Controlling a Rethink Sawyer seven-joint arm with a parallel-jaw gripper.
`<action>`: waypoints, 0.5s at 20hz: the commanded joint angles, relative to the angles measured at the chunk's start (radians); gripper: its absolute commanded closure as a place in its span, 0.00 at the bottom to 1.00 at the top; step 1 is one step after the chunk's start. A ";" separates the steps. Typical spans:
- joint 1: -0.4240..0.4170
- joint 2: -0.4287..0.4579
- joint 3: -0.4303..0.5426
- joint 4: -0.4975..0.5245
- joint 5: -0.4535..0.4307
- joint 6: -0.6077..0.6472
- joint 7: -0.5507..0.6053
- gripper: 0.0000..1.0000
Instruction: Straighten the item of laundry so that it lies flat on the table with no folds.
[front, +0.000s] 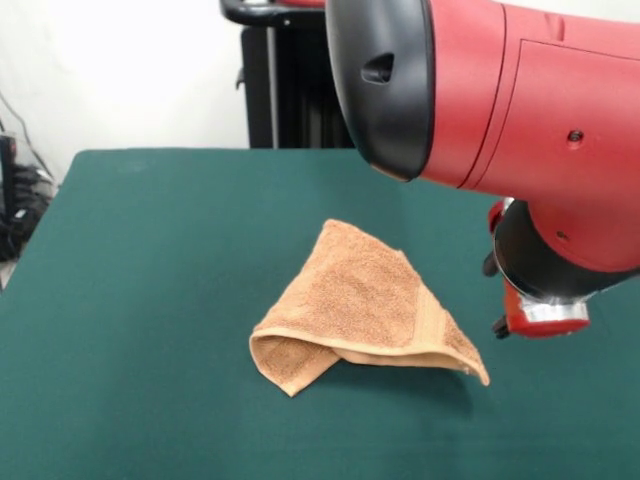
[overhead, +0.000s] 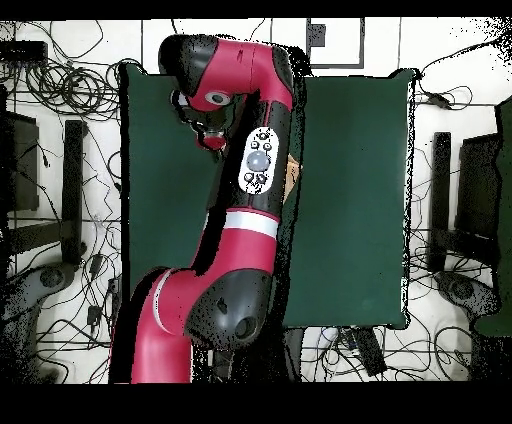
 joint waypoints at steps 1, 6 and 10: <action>0.004 0.066 -0.068 -0.015 0.081 0.017 0.319 0.00; -0.014 0.102 -0.108 -0.033 0.109 -0.034 0.297 0.00; -0.013 0.101 -0.130 -0.033 0.134 -0.036 0.293 0.00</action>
